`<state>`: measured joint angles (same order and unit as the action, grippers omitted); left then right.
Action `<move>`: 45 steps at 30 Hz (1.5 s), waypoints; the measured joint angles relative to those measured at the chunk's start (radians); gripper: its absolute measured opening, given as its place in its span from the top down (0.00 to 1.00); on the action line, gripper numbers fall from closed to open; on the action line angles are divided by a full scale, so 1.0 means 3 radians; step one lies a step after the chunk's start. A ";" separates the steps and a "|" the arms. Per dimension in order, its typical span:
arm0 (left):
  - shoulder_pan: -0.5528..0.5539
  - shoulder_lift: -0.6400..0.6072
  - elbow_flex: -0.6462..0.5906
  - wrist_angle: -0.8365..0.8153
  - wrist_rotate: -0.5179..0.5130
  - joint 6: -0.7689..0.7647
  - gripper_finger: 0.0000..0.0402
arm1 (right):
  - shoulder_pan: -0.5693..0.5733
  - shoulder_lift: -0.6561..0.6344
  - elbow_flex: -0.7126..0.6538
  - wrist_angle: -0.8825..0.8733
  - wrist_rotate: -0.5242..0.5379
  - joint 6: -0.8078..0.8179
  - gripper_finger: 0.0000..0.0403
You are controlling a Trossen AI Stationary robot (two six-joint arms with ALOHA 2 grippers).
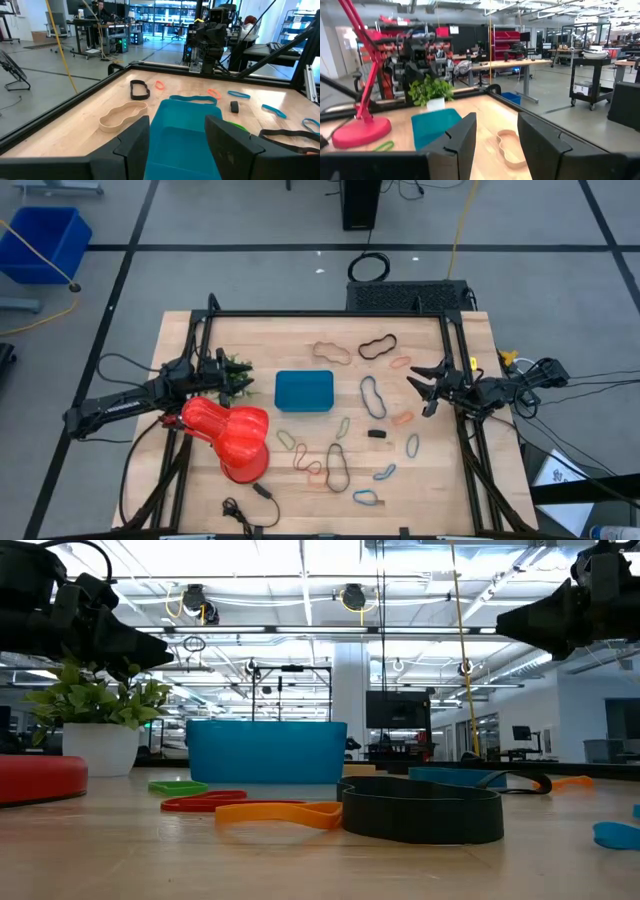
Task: Pick and place rubber bands into bin
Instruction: Put the green rubber band into the blue bin
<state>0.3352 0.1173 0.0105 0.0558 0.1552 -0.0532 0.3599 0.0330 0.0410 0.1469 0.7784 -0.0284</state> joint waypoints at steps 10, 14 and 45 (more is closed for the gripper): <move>0.0001 0.0001 0.0001 0.0000 -0.0001 -0.0001 0.51 | 0.0000 0.0001 0.0000 -0.0228 -0.0006 0.0068 0.65; 0.0000 0.0000 0.0000 0.0000 -0.0001 0.0000 0.51 | 0.0000 0.0001 0.0000 -0.0237 -0.0001 0.0055 0.65; 0.0001 0.0014 0.0031 0.0295 0.0185 -0.0378 0.51 | 0.0000 0.0001 0.0000 -0.0166 0.0033 0.0145 0.65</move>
<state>0.3355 0.1215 0.0198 0.1443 0.2108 -0.1667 0.3599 0.0334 0.0410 0.0971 0.7883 0.0152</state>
